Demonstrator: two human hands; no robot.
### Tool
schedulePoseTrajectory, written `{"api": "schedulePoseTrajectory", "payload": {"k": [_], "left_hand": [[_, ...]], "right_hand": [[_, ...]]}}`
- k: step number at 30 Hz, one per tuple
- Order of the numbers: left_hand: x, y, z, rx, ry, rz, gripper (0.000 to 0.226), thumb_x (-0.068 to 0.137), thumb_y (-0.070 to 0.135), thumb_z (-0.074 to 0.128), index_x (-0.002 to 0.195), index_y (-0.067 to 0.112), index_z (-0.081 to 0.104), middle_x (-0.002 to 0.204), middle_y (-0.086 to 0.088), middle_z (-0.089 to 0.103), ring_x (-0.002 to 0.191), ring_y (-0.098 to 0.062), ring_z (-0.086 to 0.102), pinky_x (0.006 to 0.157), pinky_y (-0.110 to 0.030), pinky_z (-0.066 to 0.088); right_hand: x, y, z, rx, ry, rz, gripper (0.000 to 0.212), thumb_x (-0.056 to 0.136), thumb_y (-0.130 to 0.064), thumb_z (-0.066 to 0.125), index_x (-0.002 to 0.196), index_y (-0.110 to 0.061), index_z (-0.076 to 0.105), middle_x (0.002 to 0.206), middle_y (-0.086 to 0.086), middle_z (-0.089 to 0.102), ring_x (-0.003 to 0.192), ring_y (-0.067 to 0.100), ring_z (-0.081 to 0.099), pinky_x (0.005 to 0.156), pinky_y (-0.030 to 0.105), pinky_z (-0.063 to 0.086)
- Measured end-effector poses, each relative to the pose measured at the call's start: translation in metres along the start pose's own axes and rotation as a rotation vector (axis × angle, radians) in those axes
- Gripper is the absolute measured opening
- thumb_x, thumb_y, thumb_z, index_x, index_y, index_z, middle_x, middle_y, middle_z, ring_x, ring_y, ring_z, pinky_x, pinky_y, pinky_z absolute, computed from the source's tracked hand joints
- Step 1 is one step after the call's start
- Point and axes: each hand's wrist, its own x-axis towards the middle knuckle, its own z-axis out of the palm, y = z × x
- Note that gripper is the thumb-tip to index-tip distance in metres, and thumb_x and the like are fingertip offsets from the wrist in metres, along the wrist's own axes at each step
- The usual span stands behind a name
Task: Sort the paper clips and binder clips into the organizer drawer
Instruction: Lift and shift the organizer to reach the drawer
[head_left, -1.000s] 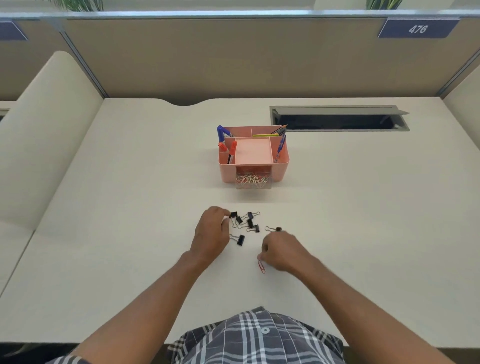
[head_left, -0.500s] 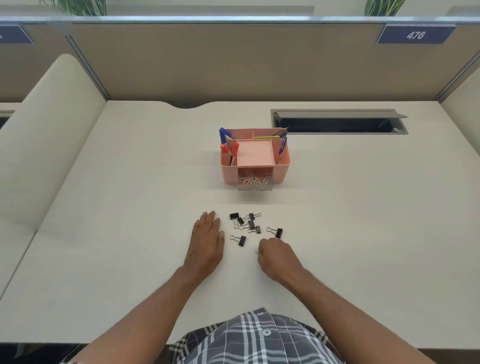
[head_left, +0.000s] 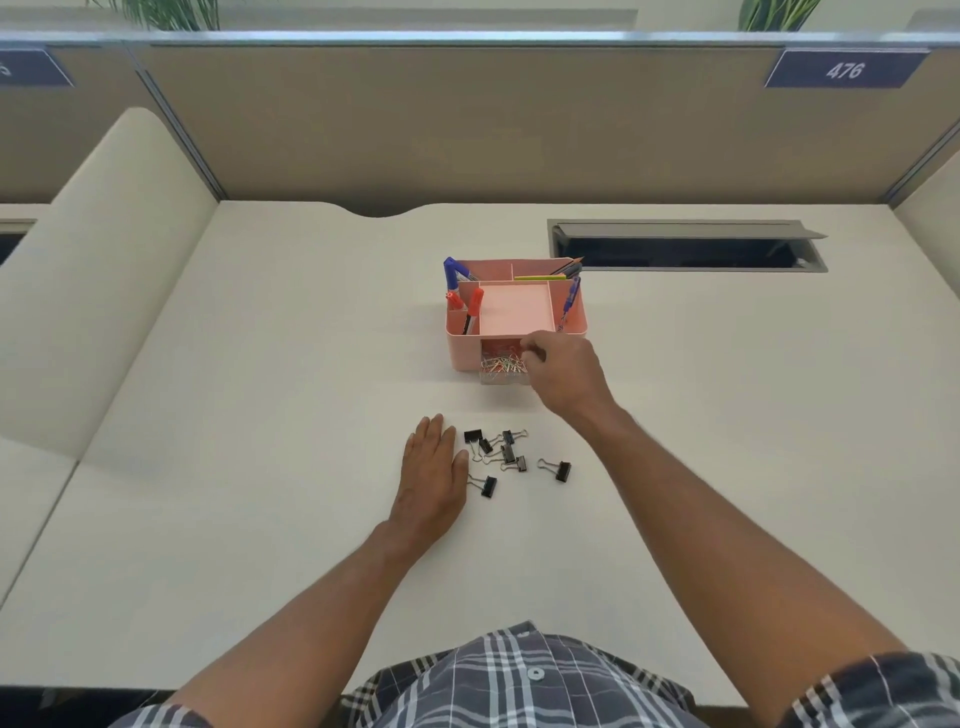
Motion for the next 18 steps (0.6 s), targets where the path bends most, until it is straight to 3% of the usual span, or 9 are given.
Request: {"api": "schedulePoseTrajectory", "payload": {"k": [2, 6, 8, 11, 15, 18], "left_hand": [[0.003, 0.002, -0.005, -0.015, 0.022, -0.012, 0.047, 0.104, 0.027, 0.035, 0.146, 0.007, 0.037, 0.159, -0.011, 0.026, 0.149, -0.024, 0.014, 0.122, -0.034, 0.007], [0.012, 0.006, -0.017, -0.145, 0.102, -0.063, 0.047, 0.101, 0.024, 0.046, 0.144, 0.006, 0.041, 0.149, -0.009, 0.044, 0.140, -0.023, 0.037, 0.116, -0.031, 0.025], [0.024, 0.009, -0.025, -0.206, 0.111, -0.116, 0.052, 0.099, 0.027, 0.052, 0.146, 0.010, 0.038, 0.150, -0.006, 0.043, 0.139, -0.020, 0.038, 0.115, -0.030, 0.027], [0.051, 0.014, -0.039, -0.227, 0.071, -0.107, 0.070, 0.094, 0.034, 0.061, 0.151, 0.012, 0.028, 0.157, -0.005, 0.033, 0.144, -0.019, 0.029, 0.117, -0.032, 0.023], [0.093, 0.021, -0.057, -0.351, -0.046, -0.163, 0.107, 0.081, 0.042, 0.076, 0.155, 0.020, 0.002, 0.164, 0.001, 0.009, 0.149, -0.013, 0.012, 0.120, -0.036, 0.018], [0.116, 0.027, -0.064, -0.442, -0.139, -0.156, 0.119, 0.070, 0.041, 0.084, 0.152, 0.034, -0.002, 0.159, 0.014, 0.015, 0.143, -0.004, 0.022, 0.113, -0.029, 0.029]], "right_hand": [[-0.001, 0.008, -0.001, 0.041, 0.032, 0.012, 0.023, 0.093, -0.017, 0.052, 0.107, -0.015, 0.071, 0.102, 0.006, 0.071, 0.092, 0.023, 0.063, 0.083, 0.037, 0.055], [-0.013, 0.036, -0.002, 0.175, 0.091, 0.124, 0.024, 0.084, -0.005, 0.050, 0.093, -0.021, 0.065, 0.088, -0.006, 0.066, 0.085, 0.019, 0.061, 0.070, 0.024, 0.045], [-0.015, 0.050, -0.001, 0.201, 0.097, 0.229, 0.035, 0.082, -0.004, 0.051, 0.112, -0.020, 0.059, 0.105, -0.003, 0.064, 0.093, 0.020, 0.060, 0.077, 0.028, 0.047], [-0.011, 0.066, -0.001, 0.244, 0.018, 0.332, 0.071, 0.083, -0.016, 0.068, 0.145, -0.021, 0.033, 0.133, 0.002, 0.051, 0.105, 0.018, 0.056, 0.088, 0.033, 0.049], [0.001, 0.078, -0.005, 0.300, -0.119, 0.305, 0.106, 0.077, -0.029, 0.081, 0.154, -0.026, 0.009, 0.155, 0.005, 0.032, 0.131, 0.022, 0.045, 0.099, 0.034, 0.043], [0.015, 0.082, -0.009, 0.310, -0.185, 0.284, 0.114, 0.075, -0.030, 0.084, 0.155, -0.026, 0.004, 0.160, 0.003, 0.025, 0.138, 0.022, 0.038, 0.106, 0.039, 0.041]]}}
